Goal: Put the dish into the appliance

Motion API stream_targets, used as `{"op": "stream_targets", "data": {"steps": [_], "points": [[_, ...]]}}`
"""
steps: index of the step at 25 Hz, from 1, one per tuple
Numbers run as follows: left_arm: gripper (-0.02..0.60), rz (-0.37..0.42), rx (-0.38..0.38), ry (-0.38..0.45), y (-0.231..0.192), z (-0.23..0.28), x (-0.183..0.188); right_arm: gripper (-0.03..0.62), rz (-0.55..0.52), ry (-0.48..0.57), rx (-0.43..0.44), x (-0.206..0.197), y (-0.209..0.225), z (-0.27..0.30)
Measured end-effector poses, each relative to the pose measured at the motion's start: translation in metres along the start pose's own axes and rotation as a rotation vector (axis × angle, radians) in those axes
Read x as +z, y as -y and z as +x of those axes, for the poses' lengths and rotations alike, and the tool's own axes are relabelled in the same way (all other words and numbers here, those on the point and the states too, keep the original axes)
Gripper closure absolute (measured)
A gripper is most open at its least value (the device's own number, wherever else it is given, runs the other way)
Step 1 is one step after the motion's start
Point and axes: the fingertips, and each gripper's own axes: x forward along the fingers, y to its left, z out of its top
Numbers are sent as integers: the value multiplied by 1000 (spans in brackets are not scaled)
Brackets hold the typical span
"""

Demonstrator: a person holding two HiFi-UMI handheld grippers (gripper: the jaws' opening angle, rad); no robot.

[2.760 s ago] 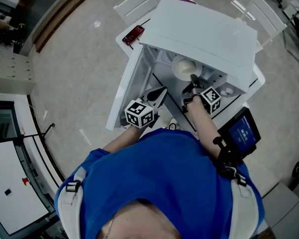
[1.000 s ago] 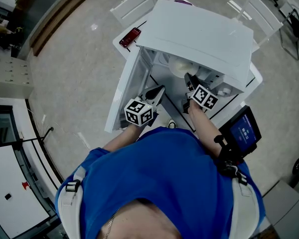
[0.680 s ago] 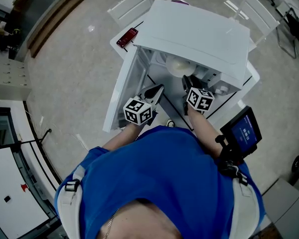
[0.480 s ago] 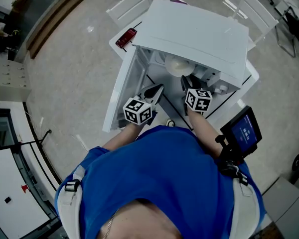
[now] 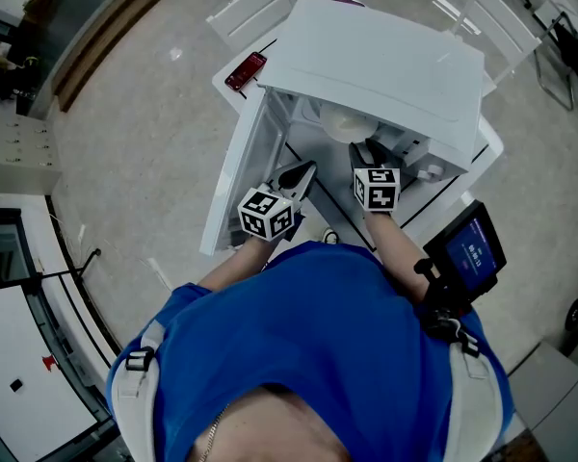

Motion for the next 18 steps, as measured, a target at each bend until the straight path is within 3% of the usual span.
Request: {"op": "stream_targets", "data": {"steps": [18], "points": [[574,14,-2,-16,-5,-4,5,446,-64,-39,-30,13,2,23]]}}
